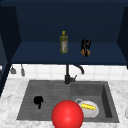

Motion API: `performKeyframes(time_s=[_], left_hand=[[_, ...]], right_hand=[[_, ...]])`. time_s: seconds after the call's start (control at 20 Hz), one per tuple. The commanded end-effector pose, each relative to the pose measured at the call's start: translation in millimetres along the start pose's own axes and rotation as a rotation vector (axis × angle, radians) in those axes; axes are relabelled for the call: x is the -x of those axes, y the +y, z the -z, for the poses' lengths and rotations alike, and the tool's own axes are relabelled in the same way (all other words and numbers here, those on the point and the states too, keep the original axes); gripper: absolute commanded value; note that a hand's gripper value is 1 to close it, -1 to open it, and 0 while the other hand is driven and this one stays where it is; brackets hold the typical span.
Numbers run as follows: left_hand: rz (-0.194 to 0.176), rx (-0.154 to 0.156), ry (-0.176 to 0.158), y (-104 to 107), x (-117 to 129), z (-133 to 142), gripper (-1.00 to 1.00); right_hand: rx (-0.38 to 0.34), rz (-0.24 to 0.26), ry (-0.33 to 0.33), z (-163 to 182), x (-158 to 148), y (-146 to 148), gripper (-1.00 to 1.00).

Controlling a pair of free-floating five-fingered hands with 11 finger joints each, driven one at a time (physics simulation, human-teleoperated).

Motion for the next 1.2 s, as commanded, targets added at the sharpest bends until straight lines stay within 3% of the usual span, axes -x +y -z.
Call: performKeyframes(time_s=[0.0, 0.05, 0.2, 0.4, 0.75, 1.15], left_hand=[[0.0, 0.0, 0.0, 0, 0, 0, 0.0], [0.0, 0.0, 0.0, 0, 0, 0, 0.0], [0.0, 0.0, 0.0, 0, 0, 0, 0.0], [0.0, 0.0, 0.0, 0, 0, 0, 0.0], [0.0, 0.0, 0.0, 0, 0, 0, 0.0], [0.0, 0.0, 0.0, 0, 0, 0, 0.0]], right_hand=[[0.042, -0.008, -0.012, 9, 5, 10, 1.0], [0.036, -0.005, -0.018, 6, 4, 10, -1.0], [0.063, -0.002, -0.009, -3, 4, 2, -1.0], [0.128, -0.099, 0.05, -24, 10, -26, -1.0], [0.15, -0.111, 0.048, -43, 24, -60, -1.0], [0.276, -0.106, 0.057, -98, 38, -71, -1.0]])
